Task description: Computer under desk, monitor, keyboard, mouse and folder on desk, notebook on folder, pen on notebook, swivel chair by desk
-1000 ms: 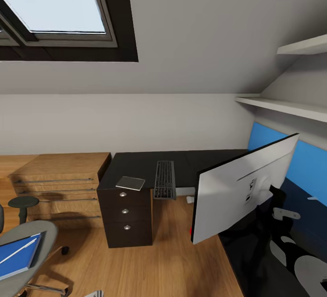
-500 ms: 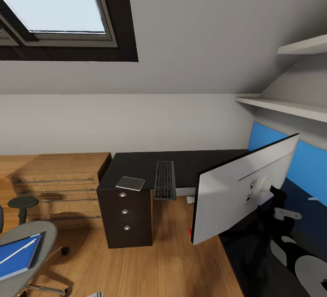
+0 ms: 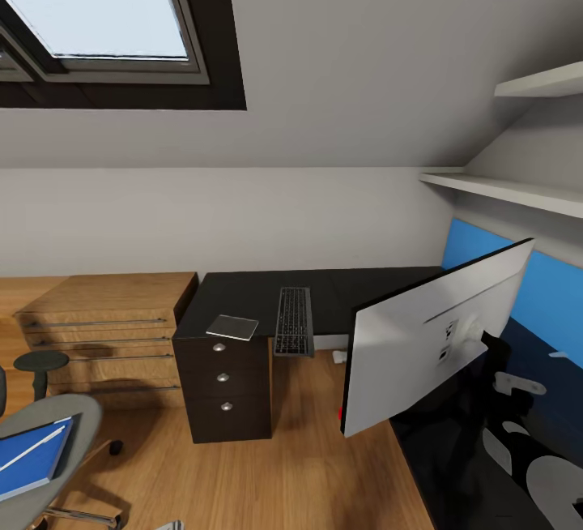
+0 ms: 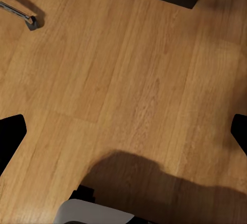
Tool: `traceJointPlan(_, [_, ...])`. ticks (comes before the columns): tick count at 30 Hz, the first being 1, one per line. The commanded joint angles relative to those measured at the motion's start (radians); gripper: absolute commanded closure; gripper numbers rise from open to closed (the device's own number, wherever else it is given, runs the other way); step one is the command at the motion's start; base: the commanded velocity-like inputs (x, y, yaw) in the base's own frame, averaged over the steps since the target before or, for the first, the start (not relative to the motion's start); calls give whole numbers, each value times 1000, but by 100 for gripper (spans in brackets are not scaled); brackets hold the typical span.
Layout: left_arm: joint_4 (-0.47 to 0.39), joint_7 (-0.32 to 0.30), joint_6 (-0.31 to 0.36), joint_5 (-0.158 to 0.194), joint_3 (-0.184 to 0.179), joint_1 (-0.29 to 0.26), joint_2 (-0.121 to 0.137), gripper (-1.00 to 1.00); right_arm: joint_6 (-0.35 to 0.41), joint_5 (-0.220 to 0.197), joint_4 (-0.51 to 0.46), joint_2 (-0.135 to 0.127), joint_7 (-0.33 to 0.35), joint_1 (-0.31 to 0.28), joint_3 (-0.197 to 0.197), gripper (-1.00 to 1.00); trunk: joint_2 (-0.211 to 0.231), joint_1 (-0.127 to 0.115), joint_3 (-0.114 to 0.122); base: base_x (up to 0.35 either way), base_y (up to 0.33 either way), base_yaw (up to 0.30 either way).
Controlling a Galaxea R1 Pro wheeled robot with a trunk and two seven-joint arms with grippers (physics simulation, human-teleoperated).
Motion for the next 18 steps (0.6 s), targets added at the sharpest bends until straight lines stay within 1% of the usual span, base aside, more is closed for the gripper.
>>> traceJointPlan(1, [-2,10,1,10,-3,0,1,-100,-2,-6,0,0,-5,-1,8,-100,-1,0,-1,0,0,0])
traceJointPlan(7, [-2,10,1,10,-2,0,1,-100,-2,-6,0,0,-7,-1,8,-100,-1,0,-1,0,0,0])
traceJointPlan(8, [-2,10,1,10,-2,0,1,-100,-2,-6,0,0,-7,-1,8,100,-1,0,-1,0,0,0])
traceJointPlan(18, [-2,10,1,11,-1,0,1,-100,-2,-6,-1,1,-7,-1,10,100,-1,0,-1,0,0,0])
